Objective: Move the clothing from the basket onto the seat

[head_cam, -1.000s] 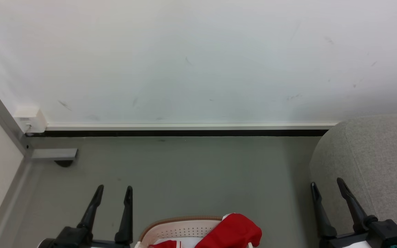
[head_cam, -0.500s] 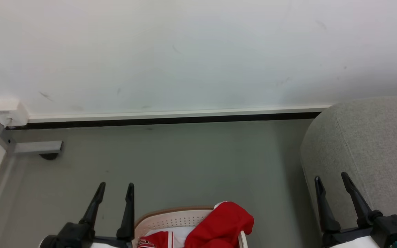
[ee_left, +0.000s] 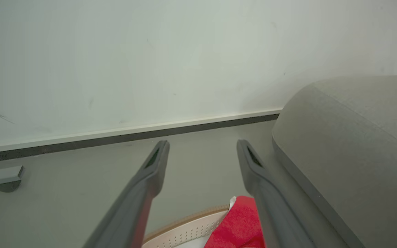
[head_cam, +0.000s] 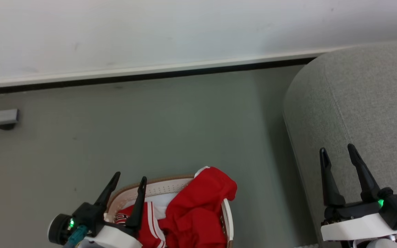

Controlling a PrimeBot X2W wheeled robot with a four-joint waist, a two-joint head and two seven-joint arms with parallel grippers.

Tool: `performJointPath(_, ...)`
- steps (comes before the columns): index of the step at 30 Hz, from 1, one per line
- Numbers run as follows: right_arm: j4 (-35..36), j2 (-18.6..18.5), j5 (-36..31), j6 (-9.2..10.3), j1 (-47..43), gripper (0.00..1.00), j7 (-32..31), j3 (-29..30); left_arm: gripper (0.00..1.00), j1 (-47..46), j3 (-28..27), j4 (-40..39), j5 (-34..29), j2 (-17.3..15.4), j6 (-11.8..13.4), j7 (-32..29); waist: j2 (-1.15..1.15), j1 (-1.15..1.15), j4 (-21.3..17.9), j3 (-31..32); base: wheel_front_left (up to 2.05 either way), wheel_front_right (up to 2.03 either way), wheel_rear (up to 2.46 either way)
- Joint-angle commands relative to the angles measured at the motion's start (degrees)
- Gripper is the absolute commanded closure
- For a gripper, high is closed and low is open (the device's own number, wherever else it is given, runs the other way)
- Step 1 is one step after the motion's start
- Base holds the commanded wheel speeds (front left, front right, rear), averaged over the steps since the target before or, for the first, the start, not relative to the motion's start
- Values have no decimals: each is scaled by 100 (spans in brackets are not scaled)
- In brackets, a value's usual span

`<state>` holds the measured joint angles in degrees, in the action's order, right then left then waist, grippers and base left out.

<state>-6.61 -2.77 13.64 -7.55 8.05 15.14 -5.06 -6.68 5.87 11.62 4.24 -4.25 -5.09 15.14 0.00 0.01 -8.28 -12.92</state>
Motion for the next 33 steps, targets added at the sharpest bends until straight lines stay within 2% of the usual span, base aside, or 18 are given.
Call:
performJointPath(1,69,-20,68,12,184,0,2,-5,0,-203,81,253,-97,-150,-56,3,0,-1,-233,-461,0,0,0)
performJointPath(8,214,-18,244,12,554,0,2,-5,0,-922,511,1516,-173,-480,-191,-57,0,-1,-408,-1169,0,0,0)
performJointPath(13,273,-21,331,12,817,0,2,0,0,-1471,817,2589,-121,-610,-227,-552,0,-1,-526,-1577,0,0,0)
performJointPath(17,321,-18,386,12,993,0,2,33,0,-1807,1425,3195,-324,-784,-237,-740,0,-1,-641,-1808,0,0,0)
performJointPath(25,367,-17,593,12,1221,0,2,6,0,-2330,2899,4159,103,-1187,-230,-1501,0,-1,-916,-2285,0,0,0)
performJointPath(29,409,-17,684,12,1309,0,2,-24,0,-2674,3297,4487,146,-1424,-231,-1841,0,-1,-1010,-2551,0,0,0)
performJointPath(33,470,-17,784,12,1402,0,2,-50,0,-3039,3540,4736,-70,-1629,-231,-2026,0,-1,-1094,-2823,0,0,0)
